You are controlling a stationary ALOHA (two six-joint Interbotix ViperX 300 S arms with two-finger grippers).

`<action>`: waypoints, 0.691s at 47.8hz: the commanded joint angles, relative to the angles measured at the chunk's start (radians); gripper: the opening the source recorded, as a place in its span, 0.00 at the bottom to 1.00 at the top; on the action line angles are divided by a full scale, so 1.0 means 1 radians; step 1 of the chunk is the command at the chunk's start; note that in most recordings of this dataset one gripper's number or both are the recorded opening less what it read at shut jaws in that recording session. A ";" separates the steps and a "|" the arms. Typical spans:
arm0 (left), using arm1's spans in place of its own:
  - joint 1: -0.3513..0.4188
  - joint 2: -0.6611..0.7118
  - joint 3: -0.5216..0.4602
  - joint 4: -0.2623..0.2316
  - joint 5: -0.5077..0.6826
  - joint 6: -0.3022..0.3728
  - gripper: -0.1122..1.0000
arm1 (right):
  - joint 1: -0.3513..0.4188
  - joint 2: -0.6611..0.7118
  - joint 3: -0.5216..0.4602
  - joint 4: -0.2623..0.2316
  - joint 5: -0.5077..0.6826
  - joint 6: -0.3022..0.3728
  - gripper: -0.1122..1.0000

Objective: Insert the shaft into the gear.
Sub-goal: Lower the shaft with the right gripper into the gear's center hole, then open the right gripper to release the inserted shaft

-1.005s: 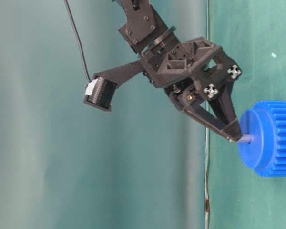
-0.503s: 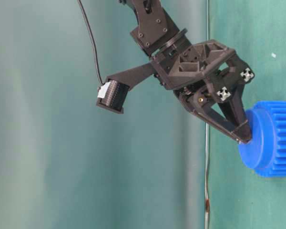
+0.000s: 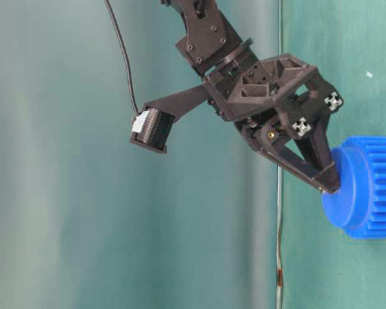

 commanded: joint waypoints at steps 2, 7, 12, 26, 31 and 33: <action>0.002 0.006 -0.020 0.002 -0.003 -0.002 0.10 | -0.003 -0.011 -0.015 0.005 -0.006 0.003 0.45; 0.002 0.006 -0.020 0.003 -0.002 -0.002 0.10 | -0.003 -0.012 -0.017 0.006 -0.005 0.003 0.74; 0.002 0.006 -0.020 0.002 -0.003 -0.002 0.10 | -0.003 -0.017 -0.018 0.006 -0.006 0.003 0.93; 0.002 0.006 -0.020 0.002 -0.003 -0.002 0.10 | -0.003 -0.120 -0.008 0.002 0.018 -0.003 0.92; 0.002 0.006 -0.020 0.002 -0.003 -0.002 0.10 | -0.003 -0.184 0.002 -0.002 0.040 -0.006 0.92; 0.002 0.006 -0.020 0.002 -0.002 -0.002 0.10 | -0.003 -0.213 0.006 -0.003 0.048 -0.008 0.92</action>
